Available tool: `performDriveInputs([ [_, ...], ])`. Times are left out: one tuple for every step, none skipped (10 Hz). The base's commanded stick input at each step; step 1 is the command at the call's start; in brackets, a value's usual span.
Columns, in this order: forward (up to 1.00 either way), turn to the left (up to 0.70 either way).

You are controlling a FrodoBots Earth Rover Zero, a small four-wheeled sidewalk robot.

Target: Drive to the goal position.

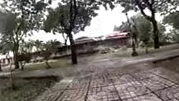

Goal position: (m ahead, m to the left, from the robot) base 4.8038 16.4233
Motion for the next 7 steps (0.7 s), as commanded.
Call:
performDriveInputs([
  [1.0, 0.0],
  [1.0, 0.0],
  [1.0, 0.27],
  [1.0, 0.23],
  [1.0, 0.06],
  [1.0, 0.0],
  [1.0, 0.0],
])
